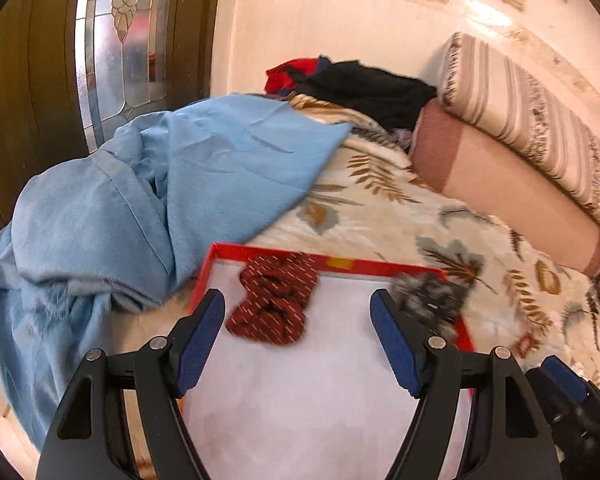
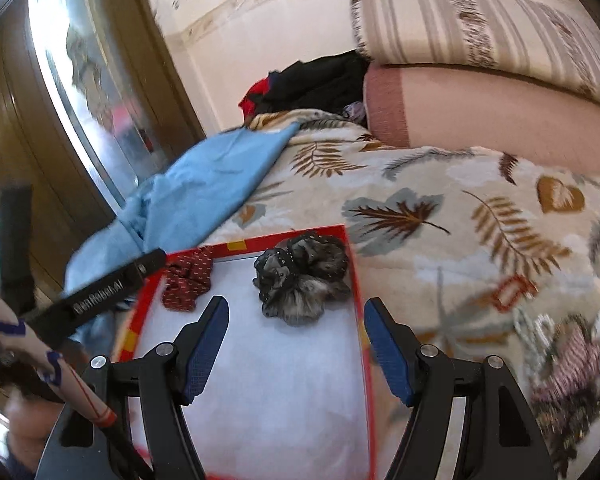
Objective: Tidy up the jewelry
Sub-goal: 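Return to the pile and grasp the rhinestone hair claw with left tool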
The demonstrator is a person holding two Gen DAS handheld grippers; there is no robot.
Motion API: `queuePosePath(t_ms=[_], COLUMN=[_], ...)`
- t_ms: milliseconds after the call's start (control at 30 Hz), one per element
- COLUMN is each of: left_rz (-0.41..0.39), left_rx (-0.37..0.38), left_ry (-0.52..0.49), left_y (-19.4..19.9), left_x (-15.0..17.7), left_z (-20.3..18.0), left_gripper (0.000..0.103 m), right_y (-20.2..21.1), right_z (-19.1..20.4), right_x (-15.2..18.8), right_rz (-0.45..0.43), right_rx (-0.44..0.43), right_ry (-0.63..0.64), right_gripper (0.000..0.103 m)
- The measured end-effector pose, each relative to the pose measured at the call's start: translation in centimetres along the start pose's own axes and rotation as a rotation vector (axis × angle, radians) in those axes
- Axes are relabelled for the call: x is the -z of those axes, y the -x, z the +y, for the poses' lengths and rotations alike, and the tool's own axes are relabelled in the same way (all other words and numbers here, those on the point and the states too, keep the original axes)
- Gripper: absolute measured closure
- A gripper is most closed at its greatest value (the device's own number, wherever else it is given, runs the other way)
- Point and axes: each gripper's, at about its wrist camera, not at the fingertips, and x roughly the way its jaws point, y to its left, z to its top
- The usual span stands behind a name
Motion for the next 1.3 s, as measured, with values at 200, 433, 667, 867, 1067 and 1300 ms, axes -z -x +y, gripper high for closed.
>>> queuePosePath(t_ms=[200, 433, 667, 867, 1067, 1300], left_rz=[-0.064, -0.072, -0.034, -0.018, -0.019, -0.012], left_rx=[0.056, 0.158, 0.265, 0.318, 0.444, 0.543], left_ry=[-0.073, -0.167, -0.306, -0.439, -0.643, -0.982], left_y=[3.8, 7.6, 9.9, 10.6, 10.9, 8.5], left_x=[3.6, 8.7, 12.7, 15.6, 16.6, 18.5], left_z=[-3.9, -9.5, -15.8, -19.9, -24.0, -30.1], left_gripper=[0.027, 0.027, 0.026, 0.026, 0.019, 0.015], right_y=[6.5, 12.9, 18.4, 21.5, 22.1, 22.9], right_z=[-3.2, -8.7, -16.3, -22.5, -26.0, -26.1], right_x=[2.6, 5.9, 7.9, 9.0, 9.0, 9.3], right_rz=[-0.041, -0.082, -0.153, -0.223, -0.232, -0.252], right_rx=[0.019, 0.077, 0.159, 0.214, 0.114, 0.108], right_ry=[-0.032, -0.088, -0.207, -0.330, -0.497, -0.461], right_gripper=[0.028, 0.028, 0.028, 0.028, 0.028, 0.028])
